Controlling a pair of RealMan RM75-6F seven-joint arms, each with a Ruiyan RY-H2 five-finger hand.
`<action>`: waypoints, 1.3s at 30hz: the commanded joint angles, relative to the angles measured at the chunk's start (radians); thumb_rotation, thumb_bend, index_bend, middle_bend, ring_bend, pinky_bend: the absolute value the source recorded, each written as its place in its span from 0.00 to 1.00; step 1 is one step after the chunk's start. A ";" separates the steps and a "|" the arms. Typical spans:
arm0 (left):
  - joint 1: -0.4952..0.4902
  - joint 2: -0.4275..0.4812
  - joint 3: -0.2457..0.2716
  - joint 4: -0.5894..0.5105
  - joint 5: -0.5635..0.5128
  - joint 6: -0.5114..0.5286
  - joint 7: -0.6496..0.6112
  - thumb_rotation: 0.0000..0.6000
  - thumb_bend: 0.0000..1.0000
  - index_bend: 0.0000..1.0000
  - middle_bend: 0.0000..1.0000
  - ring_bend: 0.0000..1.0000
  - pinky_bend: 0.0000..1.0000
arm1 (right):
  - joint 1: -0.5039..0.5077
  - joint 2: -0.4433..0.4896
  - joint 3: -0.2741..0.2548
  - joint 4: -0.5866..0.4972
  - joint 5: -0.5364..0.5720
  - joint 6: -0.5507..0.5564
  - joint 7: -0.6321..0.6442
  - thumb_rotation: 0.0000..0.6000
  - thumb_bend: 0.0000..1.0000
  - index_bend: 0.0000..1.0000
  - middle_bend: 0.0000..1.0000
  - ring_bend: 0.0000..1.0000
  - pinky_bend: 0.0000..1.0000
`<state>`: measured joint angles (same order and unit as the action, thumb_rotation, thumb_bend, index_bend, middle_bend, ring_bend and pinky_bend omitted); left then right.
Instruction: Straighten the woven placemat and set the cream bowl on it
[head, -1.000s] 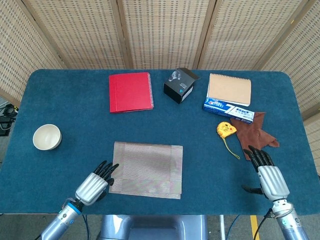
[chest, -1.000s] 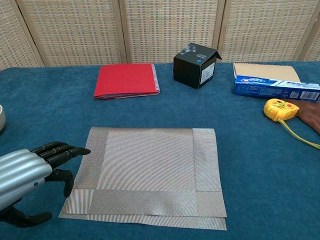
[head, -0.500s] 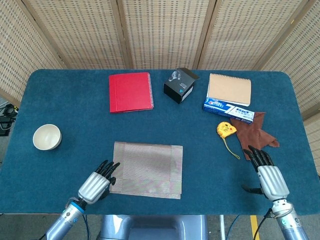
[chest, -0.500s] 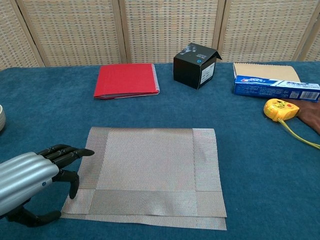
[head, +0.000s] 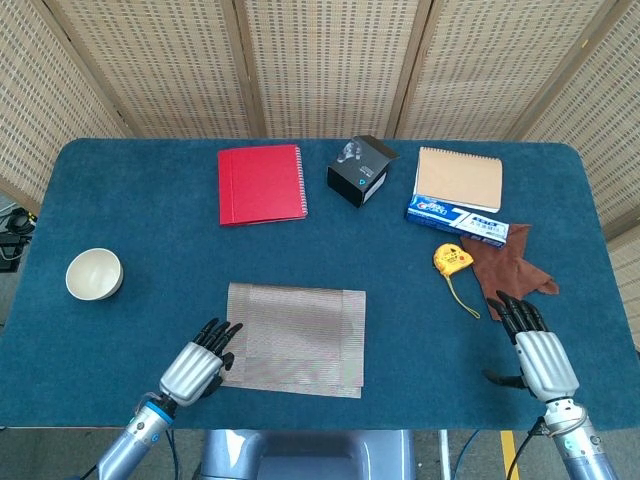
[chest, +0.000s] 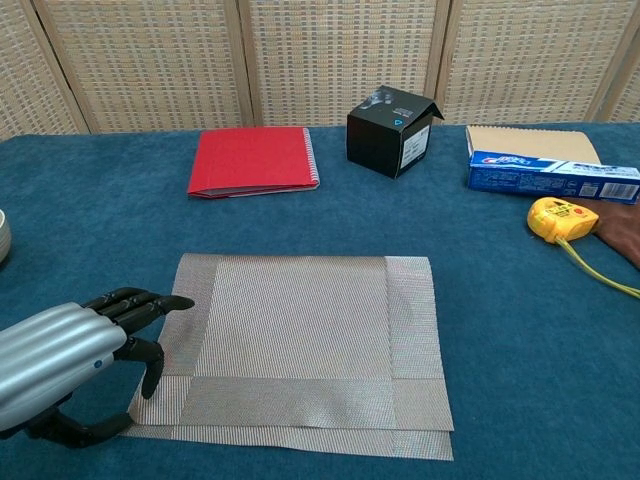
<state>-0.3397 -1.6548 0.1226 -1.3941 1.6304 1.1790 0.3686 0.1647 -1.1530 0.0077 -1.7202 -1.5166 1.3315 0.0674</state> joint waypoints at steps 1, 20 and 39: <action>0.000 -0.005 -0.002 0.004 -0.004 -0.003 0.005 1.00 0.37 0.51 0.00 0.00 0.00 | 0.000 0.001 0.000 -0.001 -0.001 0.000 0.001 1.00 0.08 0.07 0.00 0.00 0.00; -0.002 -0.008 -0.014 -0.001 -0.025 -0.012 0.002 1.00 0.56 0.58 0.00 0.00 0.00 | 0.000 0.004 -0.001 -0.002 -0.007 0.002 0.011 1.00 0.08 0.07 0.00 0.00 0.00; -0.153 0.092 -0.290 -0.150 -0.183 -0.073 0.141 1.00 0.56 0.59 0.00 0.00 0.00 | 0.002 0.006 0.013 0.007 0.021 -0.002 0.012 1.00 0.08 0.07 0.00 0.00 0.00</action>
<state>-0.4504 -1.5741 -0.1072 -1.5255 1.5043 1.1391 0.4596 0.1658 -1.1471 0.0186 -1.7148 -1.4976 1.3295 0.0792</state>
